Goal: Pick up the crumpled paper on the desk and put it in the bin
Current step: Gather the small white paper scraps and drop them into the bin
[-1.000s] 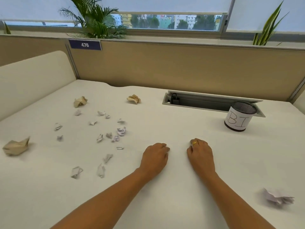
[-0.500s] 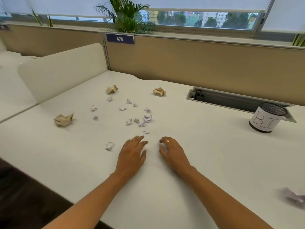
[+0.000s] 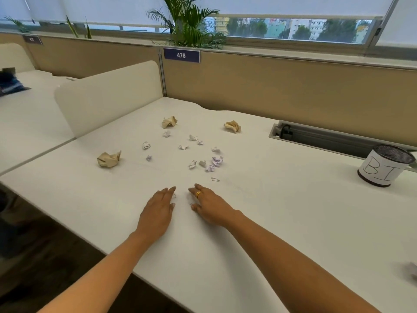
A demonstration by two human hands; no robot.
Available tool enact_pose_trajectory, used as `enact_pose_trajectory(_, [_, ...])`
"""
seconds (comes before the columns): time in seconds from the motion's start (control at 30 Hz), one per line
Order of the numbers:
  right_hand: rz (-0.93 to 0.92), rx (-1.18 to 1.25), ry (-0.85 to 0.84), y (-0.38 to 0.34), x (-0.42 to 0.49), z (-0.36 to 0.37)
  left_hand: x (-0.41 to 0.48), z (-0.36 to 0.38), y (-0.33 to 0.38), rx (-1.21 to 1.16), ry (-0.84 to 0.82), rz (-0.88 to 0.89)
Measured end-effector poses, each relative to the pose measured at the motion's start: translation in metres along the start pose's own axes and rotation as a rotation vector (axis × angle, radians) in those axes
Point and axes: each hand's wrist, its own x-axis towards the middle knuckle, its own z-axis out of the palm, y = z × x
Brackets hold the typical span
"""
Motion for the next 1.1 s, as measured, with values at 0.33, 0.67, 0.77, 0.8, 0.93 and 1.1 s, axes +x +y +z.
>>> enact_pose_trajectory(0.33, [-0.066,-0.029,0.157,0.003,-0.014,0.010,0.014,-0.005,0.009,0.159,0.035,0.080])
enact_pose_trajectory(0.67, [0.007,-0.079,0.235,0.024,-0.025,0.001,0.026,0.000,0.042,-0.128,0.084,0.089])
enact_pose_trajectory(0.77, [0.059,-0.030,0.260,0.036,-0.031,-0.008,0.028,0.000,0.052,-0.252,0.099,0.028])
enact_pose_trajectory(0.8, [0.074,-0.021,0.270,0.041,-0.033,-0.011,0.028,0.001,0.055,-0.278,0.094,0.022])
enact_pose_trajectory(0.93, [0.109,-0.017,0.318,0.055,-0.039,-0.023,0.034,0.007,0.069,-0.309,0.056,0.037])
enact_pose_trajectory(1.1, [0.064,0.006,0.275,0.060,-0.040,-0.031,0.039,0.013,0.076,-0.339,0.051,0.020])
